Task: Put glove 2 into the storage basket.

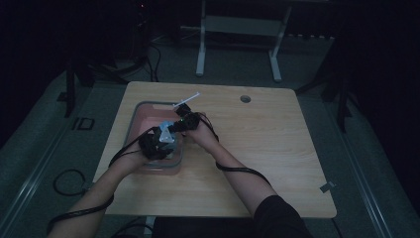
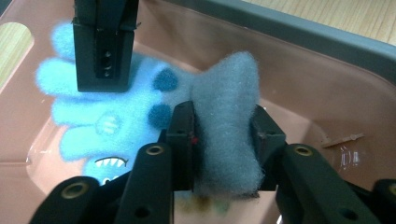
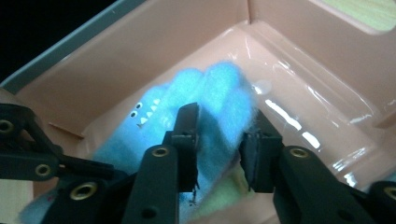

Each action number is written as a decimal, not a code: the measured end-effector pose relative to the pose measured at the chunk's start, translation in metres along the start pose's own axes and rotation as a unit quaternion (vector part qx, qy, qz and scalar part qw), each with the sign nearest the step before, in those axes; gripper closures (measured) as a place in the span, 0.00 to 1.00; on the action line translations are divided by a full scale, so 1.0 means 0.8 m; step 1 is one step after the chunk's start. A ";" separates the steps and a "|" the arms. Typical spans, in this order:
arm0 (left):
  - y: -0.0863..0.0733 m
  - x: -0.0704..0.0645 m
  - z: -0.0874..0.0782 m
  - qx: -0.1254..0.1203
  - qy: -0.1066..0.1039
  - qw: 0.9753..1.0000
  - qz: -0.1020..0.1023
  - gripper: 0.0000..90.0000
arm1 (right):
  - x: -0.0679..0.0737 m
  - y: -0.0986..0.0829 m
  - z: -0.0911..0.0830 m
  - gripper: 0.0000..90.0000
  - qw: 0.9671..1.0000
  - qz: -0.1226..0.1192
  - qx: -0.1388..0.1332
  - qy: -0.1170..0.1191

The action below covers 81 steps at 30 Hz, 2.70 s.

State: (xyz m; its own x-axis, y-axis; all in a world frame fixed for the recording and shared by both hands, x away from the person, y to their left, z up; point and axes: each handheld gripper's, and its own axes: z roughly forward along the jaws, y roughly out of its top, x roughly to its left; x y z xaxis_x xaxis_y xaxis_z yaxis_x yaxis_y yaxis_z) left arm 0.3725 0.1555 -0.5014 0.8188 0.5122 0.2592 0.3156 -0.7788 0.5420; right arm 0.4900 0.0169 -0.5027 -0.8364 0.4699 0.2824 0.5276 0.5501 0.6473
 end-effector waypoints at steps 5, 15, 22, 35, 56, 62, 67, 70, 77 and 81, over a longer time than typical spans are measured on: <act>-0.001 0.001 -0.001 -0.004 0.001 1.000 -0.006 0.56 | -0.002 0.000 -0.004 0.67 1.000 -0.001 -0.002 0.002; -0.005 0.004 -0.011 -0.023 -0.002 0.999 -0.035 0.47 | -0.004 0.005 -0.022 0.55 1.000 -0.002 -0.023 0.007; -0.005 0.007 -0.027 -0.064 0.000 0.994 -0.084 0.23 | 0.005 0.007 -0.035 0.41 0.999 -0.021 -0.030 0.016; -0.006 0.004 -0.044 -0.114 0.001 0.986 -0.120 0.06 | 0.016 -0.003 -0.041 0.19 0.997 -0.058 -0.033 0.033; 0.030 -0.024 -0.034 -0.115 -0.021 0.989 -0.090 0.07 | -0.003 -0.044 -0.098 0.19 0.996 -0.071 -0.046 0.029; 0.045 -0.037 -0.026 -0.131 -0.031 0.988 -0.076 0.06 | -0.013 -0.061 -0.111 0.19 0.996 -0.065 -0.047 0.026; 0.052 -0.045 -0.021 -0.143 -0.024 0.987 -0.066 0.07 | -0.019 -0.077 -0.120 0.19 0.996 -0.064 -0.052 0.025; 0.056 -0.050 -0.016 -0.140 -0.037 0.988 -0.058 0.07 | -0.022 -0.087 -0.125 0.19 0.996 -0.068 -0.051 0.023; 0.067 -0.059 -0.007 -0.145 -0.060 0.986 -0.057 0.07 | -0.028 -0.107 -0.137 0.19 0.996 -0.068 -0.057 0.025; 0.073 -0.065 -0.003 -0.152 -0.069 0.985 -0.053 0.06 | -0.031 -0.116 -0.144 0.19 0.996 -0.066 -0.063 0.022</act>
State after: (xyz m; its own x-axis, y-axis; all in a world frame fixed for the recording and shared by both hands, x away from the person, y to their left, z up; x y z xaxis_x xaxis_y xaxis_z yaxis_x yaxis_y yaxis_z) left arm 0.3475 0.0842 -0.4810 0.8530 0.5143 0.0893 0.2615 -0.5691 0.7796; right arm 0.4450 -0.1253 -0.4883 -0.9044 0.3667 0.2182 0.3920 0.5120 0.7644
